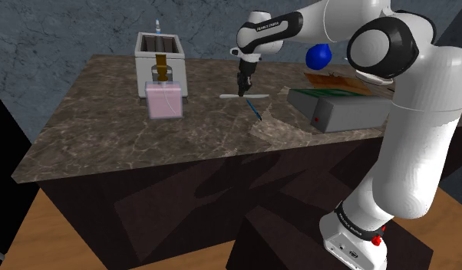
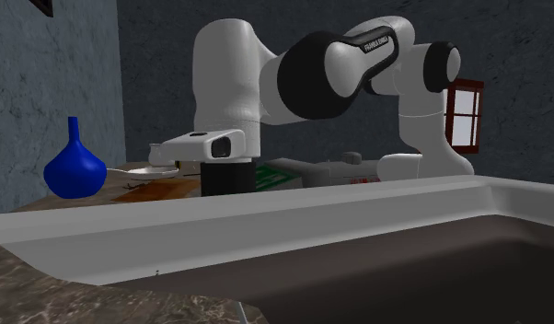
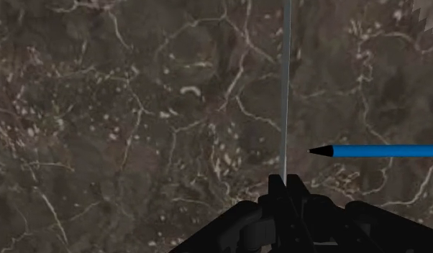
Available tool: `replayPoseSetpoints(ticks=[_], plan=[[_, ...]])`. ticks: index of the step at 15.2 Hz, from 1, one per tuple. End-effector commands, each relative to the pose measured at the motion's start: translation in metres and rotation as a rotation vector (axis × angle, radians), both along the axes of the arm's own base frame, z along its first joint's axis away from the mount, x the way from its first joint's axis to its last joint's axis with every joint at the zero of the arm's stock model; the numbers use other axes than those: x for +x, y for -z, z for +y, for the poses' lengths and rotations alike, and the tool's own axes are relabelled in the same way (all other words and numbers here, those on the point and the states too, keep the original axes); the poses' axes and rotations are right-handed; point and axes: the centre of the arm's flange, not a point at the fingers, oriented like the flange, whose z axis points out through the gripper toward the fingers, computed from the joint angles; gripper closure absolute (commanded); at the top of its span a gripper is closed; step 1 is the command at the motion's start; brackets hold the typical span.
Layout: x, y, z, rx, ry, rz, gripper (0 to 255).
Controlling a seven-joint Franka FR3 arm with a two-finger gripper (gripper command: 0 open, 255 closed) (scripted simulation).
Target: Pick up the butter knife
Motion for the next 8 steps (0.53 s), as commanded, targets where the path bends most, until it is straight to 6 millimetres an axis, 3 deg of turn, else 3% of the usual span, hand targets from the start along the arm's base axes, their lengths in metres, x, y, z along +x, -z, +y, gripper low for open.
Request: replayPoseSetpoints(ticks=[1, 8], plan=[[0.0, 0.0, 0.0, 0.0, 0.0, 0.0, 255], [0.0, -0.032, 0.0, 0.0, 0.0, 0.0, 255]])
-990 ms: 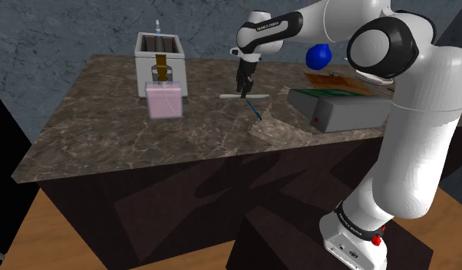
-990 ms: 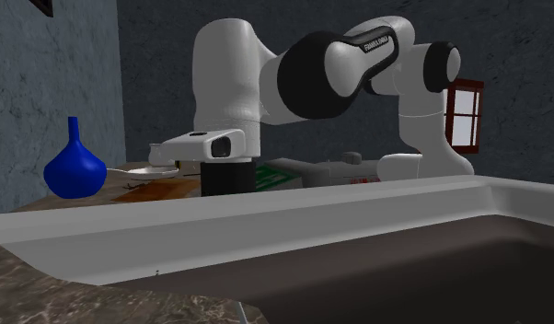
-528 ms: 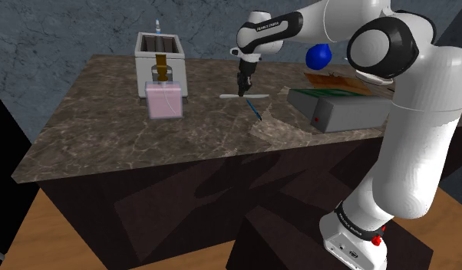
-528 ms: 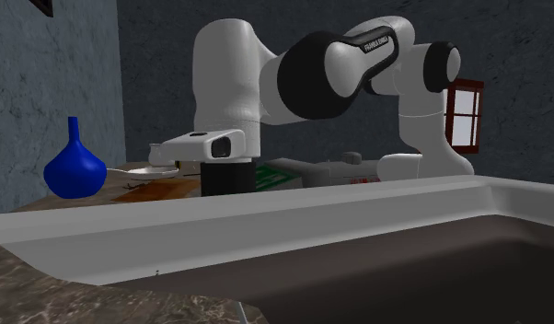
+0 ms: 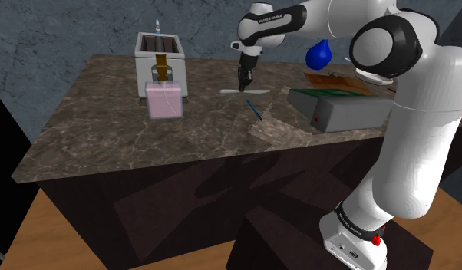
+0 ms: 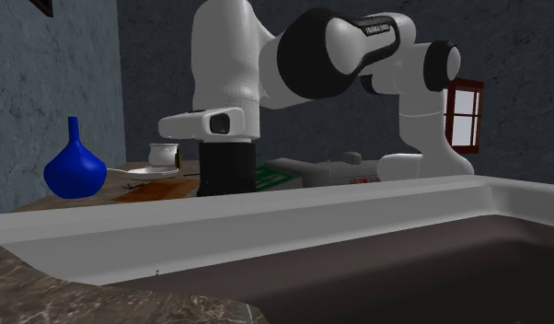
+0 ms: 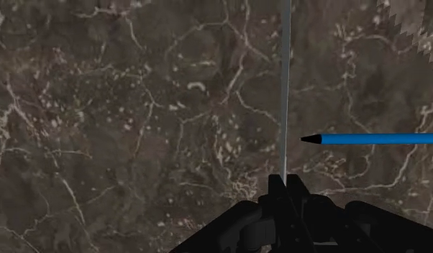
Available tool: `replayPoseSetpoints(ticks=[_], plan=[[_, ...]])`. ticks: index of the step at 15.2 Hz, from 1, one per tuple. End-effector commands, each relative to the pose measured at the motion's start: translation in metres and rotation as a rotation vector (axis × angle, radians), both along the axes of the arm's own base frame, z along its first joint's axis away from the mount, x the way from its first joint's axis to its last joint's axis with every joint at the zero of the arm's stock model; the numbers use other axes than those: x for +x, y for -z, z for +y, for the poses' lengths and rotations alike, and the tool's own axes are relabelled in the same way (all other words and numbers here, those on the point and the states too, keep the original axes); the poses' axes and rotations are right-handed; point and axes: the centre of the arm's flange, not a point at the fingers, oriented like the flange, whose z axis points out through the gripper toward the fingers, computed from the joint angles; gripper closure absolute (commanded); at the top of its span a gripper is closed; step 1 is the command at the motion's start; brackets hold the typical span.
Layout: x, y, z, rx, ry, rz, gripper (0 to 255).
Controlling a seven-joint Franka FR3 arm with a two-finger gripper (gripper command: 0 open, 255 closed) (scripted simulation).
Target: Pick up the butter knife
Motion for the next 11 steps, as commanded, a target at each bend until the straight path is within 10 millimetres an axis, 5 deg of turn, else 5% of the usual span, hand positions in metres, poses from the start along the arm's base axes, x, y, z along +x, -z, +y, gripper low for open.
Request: replayPoseSetpoints(ticks=[1, 11], plan=[[-0.001, -0.011, 0.0, 0.0, 0.0, 0.0, 255], [-0.001, -0.054, 0.0, 0.0, 0.0, 0.0, 255]])
